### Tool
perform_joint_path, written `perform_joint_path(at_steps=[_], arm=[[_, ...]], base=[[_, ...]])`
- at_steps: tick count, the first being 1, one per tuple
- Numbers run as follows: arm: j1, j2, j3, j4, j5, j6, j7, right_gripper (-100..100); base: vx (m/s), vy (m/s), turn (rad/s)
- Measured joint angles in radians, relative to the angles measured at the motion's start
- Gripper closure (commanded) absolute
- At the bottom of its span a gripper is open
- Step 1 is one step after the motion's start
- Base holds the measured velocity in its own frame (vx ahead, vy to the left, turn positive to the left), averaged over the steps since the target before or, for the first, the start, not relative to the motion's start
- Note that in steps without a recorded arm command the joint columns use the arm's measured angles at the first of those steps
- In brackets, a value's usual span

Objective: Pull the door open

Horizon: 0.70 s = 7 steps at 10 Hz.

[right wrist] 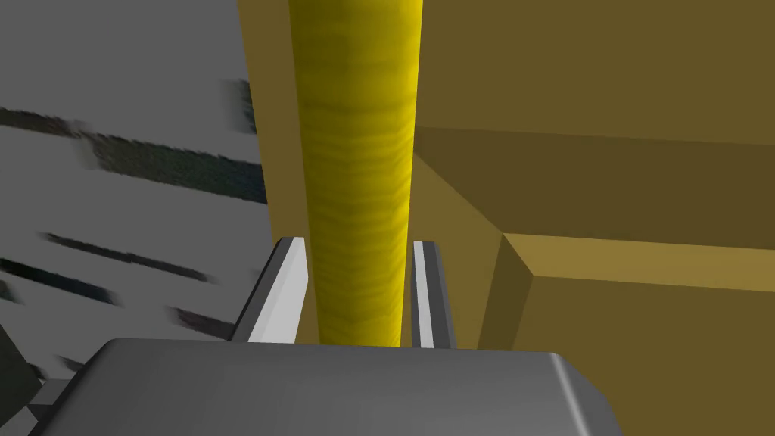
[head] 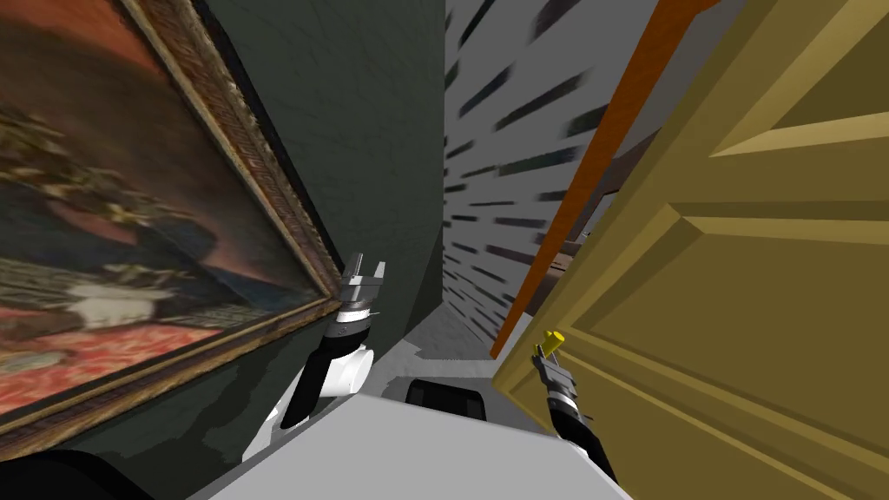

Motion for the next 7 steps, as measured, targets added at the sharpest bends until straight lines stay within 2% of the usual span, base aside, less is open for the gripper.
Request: perform_joint_path(at_steps=[3,4,5,7], arm=[[0.019,-0.013,0.047,-0.022,0.025,-0.007,-0.019,100],[0.023,-0.020,0.061,-0.026,0.032,-0.010,-0.029,100],[0.024,-0.019,0.065,-0.025,0.034,-0.008,-0.031,100],[0.037,-0.035,0.083,-0.042,0.045,-0.018,-0.044,100]], base=[[-0.238,-0.017,0.063],[-0.108,0.002,0.025],[-0.156,0.003,0.094],[-0.243,-0.034,0.088]])
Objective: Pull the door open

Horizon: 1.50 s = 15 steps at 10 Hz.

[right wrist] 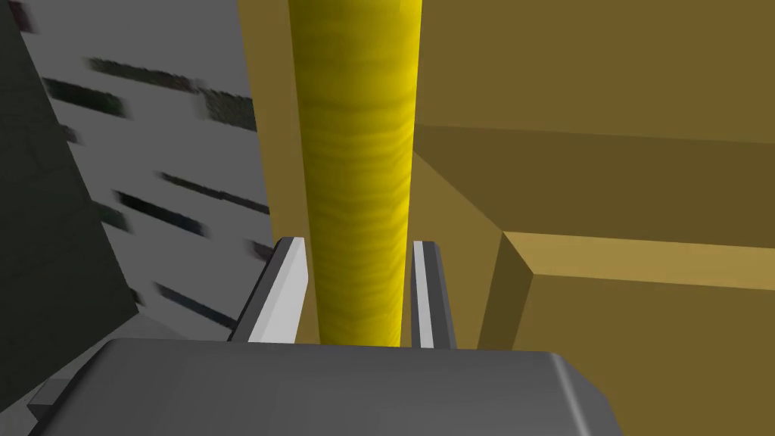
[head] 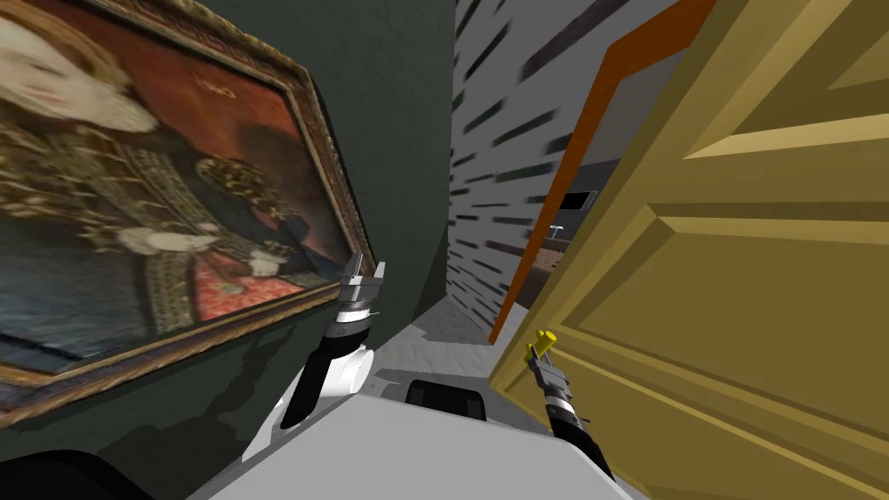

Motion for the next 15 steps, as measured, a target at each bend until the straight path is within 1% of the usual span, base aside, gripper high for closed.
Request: perform_joint_path(at_steps=[2,3,4,5,6,7,10,12,13,14,15], arm=[[0.008,-0.014,0.030,-0.001,0.017,-0.017,-0.022,100],[0.021,-0.022,0.044,-0.014,0.024,-0.023,-0.030,100],[0.028,-0.031,0.056,-0.019,0.032,-0.030,-0.038,100],[0.028,-0.038,0.067,-0.017,0.038,-0.037,-0.048,100],[0.030,-0.037,0.072,-0.015,0.040,-0.035,-0.050,100],[0.036,-0.046,0.079,-0.015,0.044,-0.043,-0.057,100],[0.046,-0.071,0.107,-0.008,0.059,-0.080,-0.090,100],[0.058,-0.088,0.129,-0.003,0.070,-0.103,-0.112,100],[0.058,-0.095,0.140,0.007,0.076,-0.115,-0.125,100],[0.059,-0.095,0.144,0.009,0.078,-0.115,-0.127,100],[0.058,-0.101,0.149,0.016,0.081,-0.125,-0.134,100]], base=[[-0.227,-0.050,0.092],[-0.243,0.006,0.074],[-0.258,-0.018,0.062],[-0.117,-0.009,0.024],[-0.169,-0.027,0.152],[-0.228,-0.035,0.155],[-0.219,-0.025,0.097],[-0.230,-0.047,0.127],[-0.098,-0.012,0.030],[-0.169,-0.028,0.155],[-0.234,-0.033,0.154]])
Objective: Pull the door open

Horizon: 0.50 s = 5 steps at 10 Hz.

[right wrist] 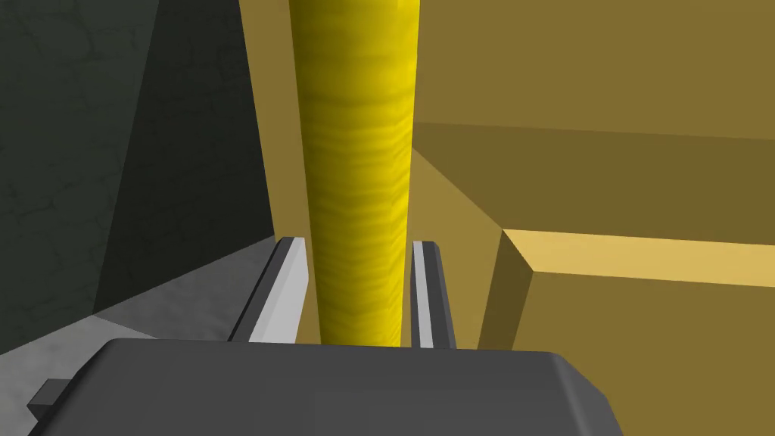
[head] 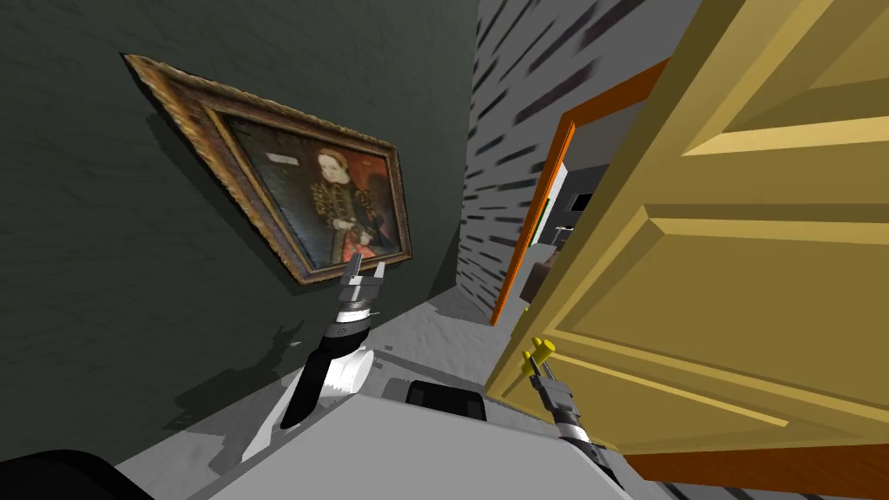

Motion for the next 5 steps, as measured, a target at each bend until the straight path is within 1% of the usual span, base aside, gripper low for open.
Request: perform_joint_path(at_steps=[1,2,3,4,5], arm=[[0.003,-0.008,0.005,0.000,0.003,-0.012,-0.008,100],[0.002,-0.012,0.014,0.008,0.007,-0.024,-0.017,100],[0.013,-0.022,0.021,-0.003,0.010,-0.029,-0.022,100],[0.019,-0.033,0.029,-0.001,0.014,-0.039,-0.032,100],[0.020,-0.040,0.038,0.011,0.019,-0.054,-0.044,100]], base=[[-0.210,-0.058,0.106],[-0.218,-0.046,0.122],[-0.251,-0.031,0.151],[-0.246,-0.044,0.145],[-0.245,-0.032,0.124]])
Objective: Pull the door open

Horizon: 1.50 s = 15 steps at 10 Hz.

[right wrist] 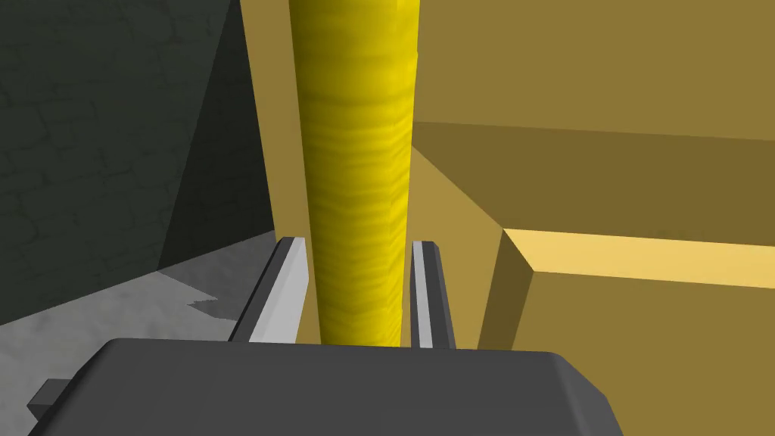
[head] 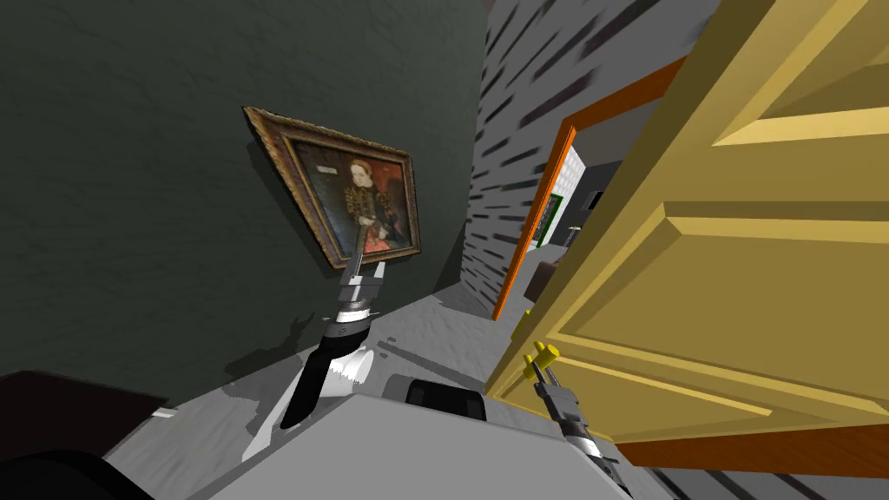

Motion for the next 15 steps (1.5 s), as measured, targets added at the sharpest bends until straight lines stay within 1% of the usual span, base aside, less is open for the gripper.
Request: perform_joint_path(at_steps=[1,2,3,4,6,7,9,10,11,13,14,15], arm=[[0.004,-0.008,0.008,0.005,0.004,-0.012,-0.009,100],[0.015,-0.015,0.015,-0.001,0.007,-0.018,-0.014,100],[0.018,-0.014,0.019,-0.001,0.009,-0.017,-0.014,100],[0.016,-0.011,0.026,0.025,0.014,-0.038,-0.022,100],[0.030,-0.005,0.037,0.052,0.023,-0.089,-0.028,100],[0.037,-0.007,0.043,0.060,0.026,-0.109,-0.031,100],[0.035,-0.002,0.052,0.097,0.033,-0.146,-0.042,100],[0.051,-0.005,0.057,0.093,0.035,-0.162,-0.041,100],[0.046,0.000,0.064,0.123,0.041,-0.186,-0.049,100],[0.052,0.006,0.079,0.174,0.051,-0.242,-0.065,100],[0.050,0.012,0.090,0.219,0.059,-0.282,-0.080,100],[0.041,0.024,0.103,0.282,0.068,-0.332,-0.097,100]], base=[[-0.197,-0.046,0.073],[-0.080,-0.021,0.016],[-0.016,-0.010,0.016],[0.003,-0.016,0.009],[0.015,-0.017,0.007],[0.011,-0.007,0.005],[0.006,-0.011,0.008],[0.001,-0.013,0.001],[-0.001,-0.010,0.011],[-0.001,-0.020,0.008],[0.001,-0.023,0.010],[-0.001,-0.013,0.000]])
